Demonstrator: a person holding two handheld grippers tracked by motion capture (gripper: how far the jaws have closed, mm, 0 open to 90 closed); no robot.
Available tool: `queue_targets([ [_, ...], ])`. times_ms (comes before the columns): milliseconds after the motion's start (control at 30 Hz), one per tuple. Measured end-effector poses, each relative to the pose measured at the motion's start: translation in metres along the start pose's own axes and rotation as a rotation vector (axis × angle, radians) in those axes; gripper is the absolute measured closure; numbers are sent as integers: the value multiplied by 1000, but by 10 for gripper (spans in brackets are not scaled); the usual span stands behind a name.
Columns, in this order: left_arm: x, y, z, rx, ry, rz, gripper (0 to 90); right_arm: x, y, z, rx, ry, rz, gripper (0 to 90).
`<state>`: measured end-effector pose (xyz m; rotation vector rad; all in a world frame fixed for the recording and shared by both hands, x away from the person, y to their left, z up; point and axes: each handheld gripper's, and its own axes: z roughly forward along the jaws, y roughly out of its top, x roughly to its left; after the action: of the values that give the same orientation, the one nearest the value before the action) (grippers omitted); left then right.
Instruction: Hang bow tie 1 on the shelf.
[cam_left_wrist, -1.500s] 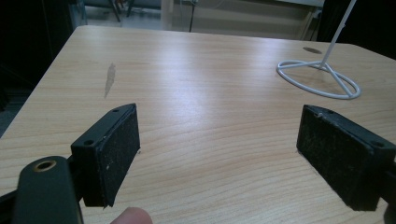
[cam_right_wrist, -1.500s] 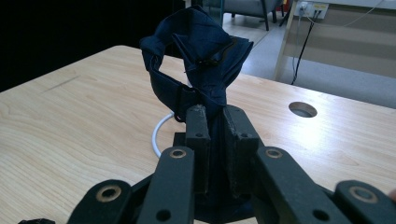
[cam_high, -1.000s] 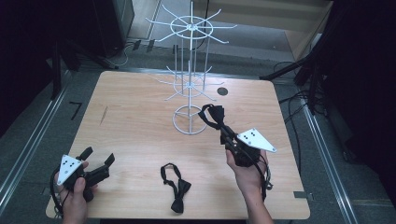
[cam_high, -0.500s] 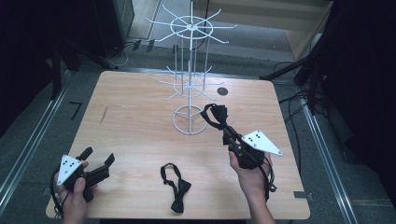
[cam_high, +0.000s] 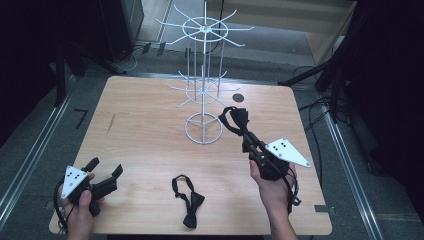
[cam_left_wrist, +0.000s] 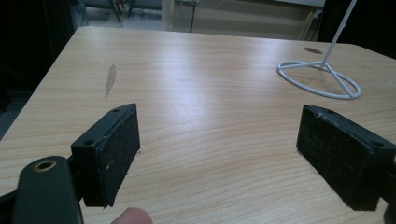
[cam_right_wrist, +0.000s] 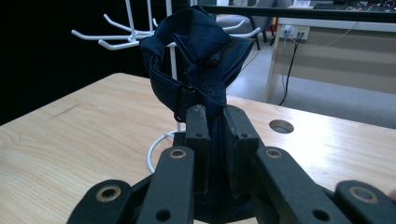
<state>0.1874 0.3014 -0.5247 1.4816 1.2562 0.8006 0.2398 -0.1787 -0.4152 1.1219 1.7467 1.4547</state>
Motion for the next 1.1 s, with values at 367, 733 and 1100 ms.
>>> queue_targets([
  [367, 0, 0, 0, 1, 0, 1, 143, -4, 9, 3, -26, -10, 18, 829],
  [733, 0, 0, 0, 1, 0, 2, 143, -11, 12, 16, -15, -23, 32, 829],
  [1100, 0, 0, 0, 0, 0, 0, 144, -13, 9, 35, 15, -25, 44, 829],
])
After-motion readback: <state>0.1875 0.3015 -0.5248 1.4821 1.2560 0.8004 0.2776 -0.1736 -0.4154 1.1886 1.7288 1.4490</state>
